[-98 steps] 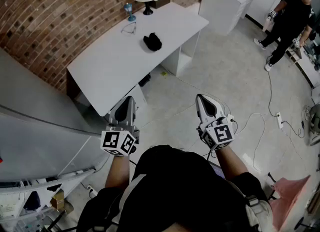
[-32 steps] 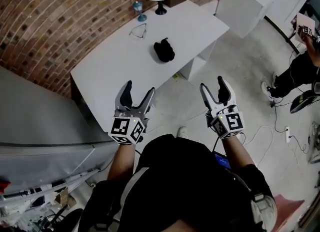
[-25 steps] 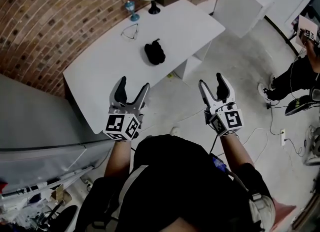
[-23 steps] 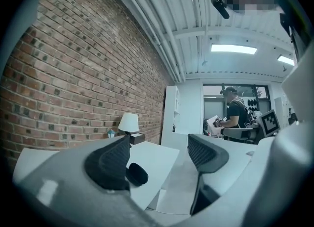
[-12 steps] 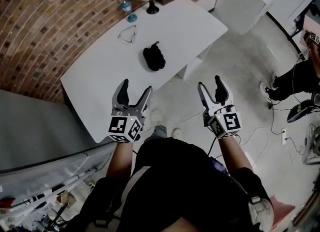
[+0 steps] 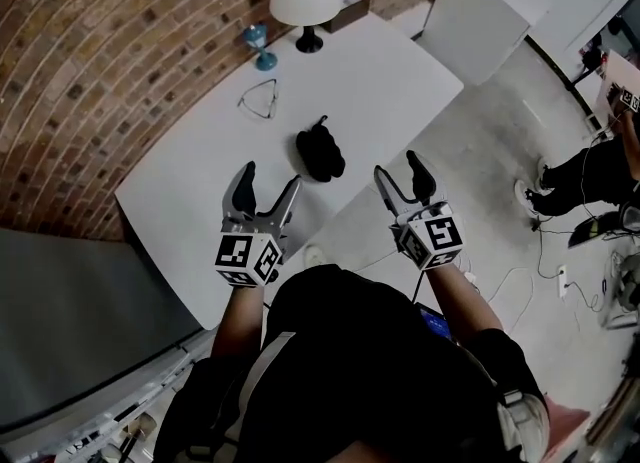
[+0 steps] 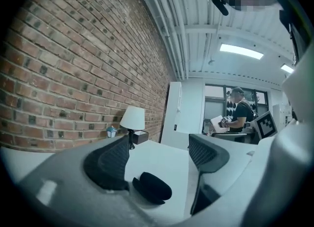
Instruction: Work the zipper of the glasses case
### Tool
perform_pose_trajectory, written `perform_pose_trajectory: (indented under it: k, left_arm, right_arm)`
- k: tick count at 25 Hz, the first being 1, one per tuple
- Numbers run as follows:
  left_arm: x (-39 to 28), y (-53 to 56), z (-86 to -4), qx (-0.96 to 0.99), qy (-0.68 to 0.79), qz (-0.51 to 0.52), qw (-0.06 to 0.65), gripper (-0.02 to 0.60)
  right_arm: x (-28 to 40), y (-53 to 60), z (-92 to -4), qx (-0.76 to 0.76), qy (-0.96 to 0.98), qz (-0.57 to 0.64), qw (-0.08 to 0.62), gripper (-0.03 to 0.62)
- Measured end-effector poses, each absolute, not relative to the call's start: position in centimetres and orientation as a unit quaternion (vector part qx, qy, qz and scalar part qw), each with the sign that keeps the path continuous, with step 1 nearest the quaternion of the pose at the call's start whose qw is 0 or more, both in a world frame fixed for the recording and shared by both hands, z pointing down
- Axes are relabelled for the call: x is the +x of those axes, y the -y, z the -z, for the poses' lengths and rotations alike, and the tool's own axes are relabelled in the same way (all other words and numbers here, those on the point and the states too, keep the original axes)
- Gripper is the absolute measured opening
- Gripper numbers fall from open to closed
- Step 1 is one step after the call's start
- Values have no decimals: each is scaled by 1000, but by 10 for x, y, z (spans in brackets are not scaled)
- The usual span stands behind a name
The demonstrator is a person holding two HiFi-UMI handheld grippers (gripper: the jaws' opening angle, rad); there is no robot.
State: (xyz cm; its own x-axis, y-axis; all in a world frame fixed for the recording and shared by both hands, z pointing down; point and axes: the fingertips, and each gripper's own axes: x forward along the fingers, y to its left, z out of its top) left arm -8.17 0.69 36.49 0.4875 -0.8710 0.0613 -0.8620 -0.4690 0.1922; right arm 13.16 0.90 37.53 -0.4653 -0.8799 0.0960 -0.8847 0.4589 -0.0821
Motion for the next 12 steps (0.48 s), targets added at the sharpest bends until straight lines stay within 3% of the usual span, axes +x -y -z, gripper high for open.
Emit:
perform_pose_trajectory:
  k: [12]
  left_arm:
    - [-146, 52, -395, 854, 506, 4, 119, 385]
  right_arm:
    - [53, 61, -454, 488, 860, -111, 105, 281]
